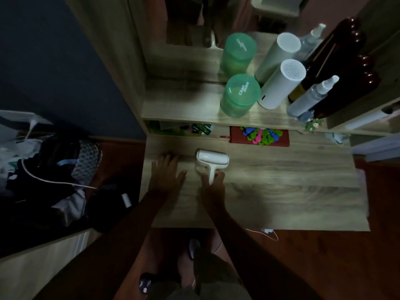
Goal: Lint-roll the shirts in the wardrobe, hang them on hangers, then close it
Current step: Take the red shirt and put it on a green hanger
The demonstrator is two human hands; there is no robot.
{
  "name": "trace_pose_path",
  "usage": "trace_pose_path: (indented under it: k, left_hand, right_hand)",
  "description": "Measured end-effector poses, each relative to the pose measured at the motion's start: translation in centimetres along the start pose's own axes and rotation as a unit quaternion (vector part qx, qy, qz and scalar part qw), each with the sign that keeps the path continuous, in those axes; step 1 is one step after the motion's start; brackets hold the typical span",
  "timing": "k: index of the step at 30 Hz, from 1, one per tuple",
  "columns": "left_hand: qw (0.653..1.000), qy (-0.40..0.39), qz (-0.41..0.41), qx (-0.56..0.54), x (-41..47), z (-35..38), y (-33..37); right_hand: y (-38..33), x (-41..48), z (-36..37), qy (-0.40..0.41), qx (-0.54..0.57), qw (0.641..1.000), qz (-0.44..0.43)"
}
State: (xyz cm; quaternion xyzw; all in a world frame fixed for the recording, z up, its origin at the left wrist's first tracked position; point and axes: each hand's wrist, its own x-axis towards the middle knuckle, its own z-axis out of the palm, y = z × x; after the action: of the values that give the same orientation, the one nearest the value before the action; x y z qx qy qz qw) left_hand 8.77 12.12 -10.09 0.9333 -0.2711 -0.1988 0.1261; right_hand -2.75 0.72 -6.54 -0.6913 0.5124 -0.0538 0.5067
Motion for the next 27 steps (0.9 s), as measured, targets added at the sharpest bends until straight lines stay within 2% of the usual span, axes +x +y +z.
trace_pose_path:
  k: [9,19,24,27]
  left_hand:
    - [1.0,0.005,0.008,0.029,1.0,1.4,-0.1]
    - [1.0,-0.008,-0.012,0.012,0.5,0.1,0.5]
    - [0.999,0.018,-0.028,0.002,-1.7,-2.5,-0.2]
    - [0.997,0.067,-0.045,0.003,-4.6,-6.7,-2.1]
  right_hand:
    - [0.3,2.7,0.2,-0.009,-0.105,0.994,-0.042]
    - [0.6,2.4,-0.7,-0.005,-0.12,0.99,-0.071]
    - [-2.5,0.0,-0.7,0.038,-0.064,0.988,-0.137]
    - [-6.1,-2.9,0.5,-0.007,-0.039,0.975,-0.217]
